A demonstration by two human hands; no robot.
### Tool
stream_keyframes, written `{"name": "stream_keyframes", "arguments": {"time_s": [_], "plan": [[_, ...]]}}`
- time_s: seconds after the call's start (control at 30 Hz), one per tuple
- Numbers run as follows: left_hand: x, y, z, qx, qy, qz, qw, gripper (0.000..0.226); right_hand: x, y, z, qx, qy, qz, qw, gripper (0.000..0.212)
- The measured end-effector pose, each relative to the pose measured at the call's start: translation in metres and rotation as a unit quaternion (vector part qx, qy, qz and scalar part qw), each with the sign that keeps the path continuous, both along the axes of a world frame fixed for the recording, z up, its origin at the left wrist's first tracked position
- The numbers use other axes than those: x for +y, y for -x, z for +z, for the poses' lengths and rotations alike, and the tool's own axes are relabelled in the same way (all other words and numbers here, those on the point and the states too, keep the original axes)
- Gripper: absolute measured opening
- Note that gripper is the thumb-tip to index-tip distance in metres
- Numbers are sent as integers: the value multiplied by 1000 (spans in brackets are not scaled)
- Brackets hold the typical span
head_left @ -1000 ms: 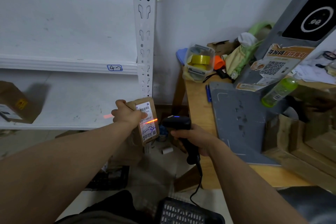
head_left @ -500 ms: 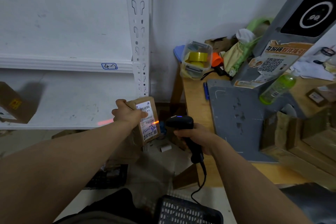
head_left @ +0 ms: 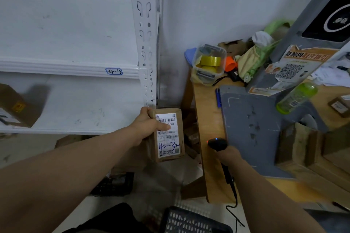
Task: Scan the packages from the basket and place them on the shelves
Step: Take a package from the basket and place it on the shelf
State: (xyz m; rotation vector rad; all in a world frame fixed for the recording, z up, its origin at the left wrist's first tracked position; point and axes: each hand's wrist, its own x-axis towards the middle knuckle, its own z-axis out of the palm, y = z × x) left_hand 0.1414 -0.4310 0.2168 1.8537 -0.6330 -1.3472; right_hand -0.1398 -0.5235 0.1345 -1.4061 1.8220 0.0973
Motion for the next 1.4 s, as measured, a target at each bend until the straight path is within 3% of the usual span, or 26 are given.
{"name": "stream_keyframes", "arguments": {"time_s": [0.2,0.37,0.47,0.57,0.63,0.8,1.03,1.13,1.2,1.27,1.4], "plan": [[3,-3,5,5,2,-5,1000,74,-3,4,-12,44,-2,-24,999,43],[14,-10,18,5,19,-12,1000,73,-6,-16,17,99,104,32,989,68],[26,-22,34,12,39,-16,999,70,1,-54,61,-44,80,91,992,53],[44,-42,58,20,68,-15,997,68,28,-105,118,-267,-79,106,955,50],[60,-62,80,13,84,-11,996,70,45,-134,149,-331,-111,133,928,48],[107,-135,161,6,175,80,981,81,85,-212,225,-447,-86,172,874,44],[202,-240,290,-50,348,129,927,92,179,-346,353,-493,60,248,832,29],[241,-280,345,-97,436,133,885,92,214,-388,410,-517,128,276,800,44],[265,-299,383,-149,491,121,850,83,234,-413,455,-539,180,293,769,58],[284,-313,421,-196,529,102,819,72,248,-436,501,-569,232,299,730,55],[313,-335,492,-340,530,101,770,83,269,-474,590,-630,324,269,653,52]]}}
